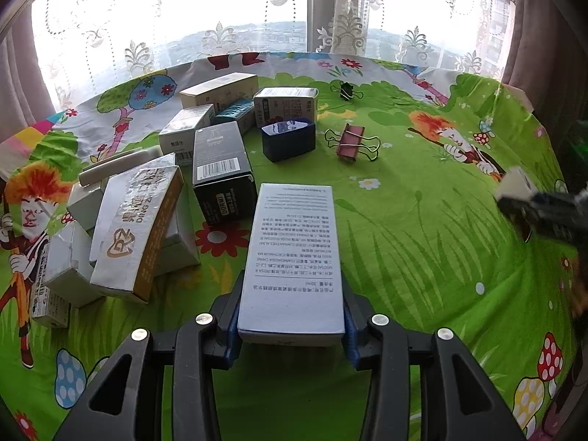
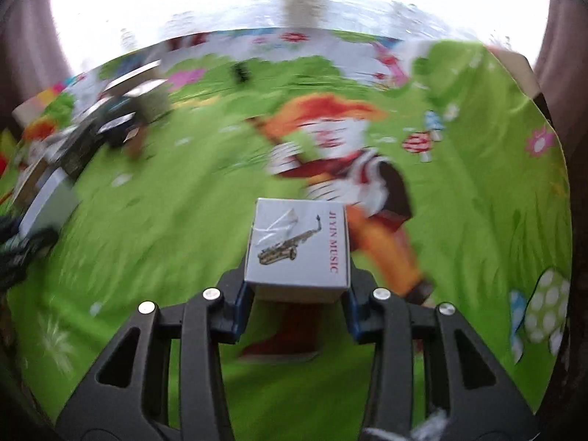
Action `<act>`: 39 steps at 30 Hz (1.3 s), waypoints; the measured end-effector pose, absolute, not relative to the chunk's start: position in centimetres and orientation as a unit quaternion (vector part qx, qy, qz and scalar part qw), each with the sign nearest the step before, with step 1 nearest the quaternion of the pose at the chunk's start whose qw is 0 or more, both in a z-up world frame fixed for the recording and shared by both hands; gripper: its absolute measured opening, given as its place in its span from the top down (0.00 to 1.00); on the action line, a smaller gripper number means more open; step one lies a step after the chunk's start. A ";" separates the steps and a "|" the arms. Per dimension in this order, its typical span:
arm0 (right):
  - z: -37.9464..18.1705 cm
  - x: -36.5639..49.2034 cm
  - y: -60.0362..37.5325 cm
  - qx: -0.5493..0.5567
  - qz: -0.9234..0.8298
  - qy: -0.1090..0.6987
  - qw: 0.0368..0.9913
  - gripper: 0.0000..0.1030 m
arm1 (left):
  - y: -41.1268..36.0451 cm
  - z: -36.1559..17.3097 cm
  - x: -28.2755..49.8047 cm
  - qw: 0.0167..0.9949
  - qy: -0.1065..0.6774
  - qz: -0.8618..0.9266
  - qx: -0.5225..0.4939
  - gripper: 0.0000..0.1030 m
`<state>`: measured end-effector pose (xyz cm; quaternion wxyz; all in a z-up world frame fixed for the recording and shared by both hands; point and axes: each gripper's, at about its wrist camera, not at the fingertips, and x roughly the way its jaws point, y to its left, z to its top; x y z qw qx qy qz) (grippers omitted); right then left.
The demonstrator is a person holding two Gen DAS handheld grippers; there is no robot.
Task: Organize rigid objects
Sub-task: 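Carry both held boxes up and over to the purple-rimmed white bin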
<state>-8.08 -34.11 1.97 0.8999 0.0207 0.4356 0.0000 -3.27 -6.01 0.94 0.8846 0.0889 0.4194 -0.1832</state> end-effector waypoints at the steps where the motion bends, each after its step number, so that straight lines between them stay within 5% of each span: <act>1: 2.0 -8.8 -33.3 0.020 0.011 0.434 0.900 0.56 | -6.0 0.9 -3.3 0.885 0.420 -0.181 0.089 0.57; 13: 2.6 -9.5 -28.9 -0.040 0.021 0.401 0.915 0.56 | -5.7 1.9 -5.0 0.910 0.397 -0.114 0.045 0.59; 27: 16.4 -22.3 -27.5 -0.036 -0.048 0.023 0.998 0.56 | -7.3 17.9 -17.7 0.990 0.073 -0.106 0.053 0.59; 39: 19.2 -26.3 -24.4 -0.055 0.003 -0.003 0.998 0.55 | -4.8 18.9 -22.4 0.989 0.089 -0.102 0.067 0.59</act>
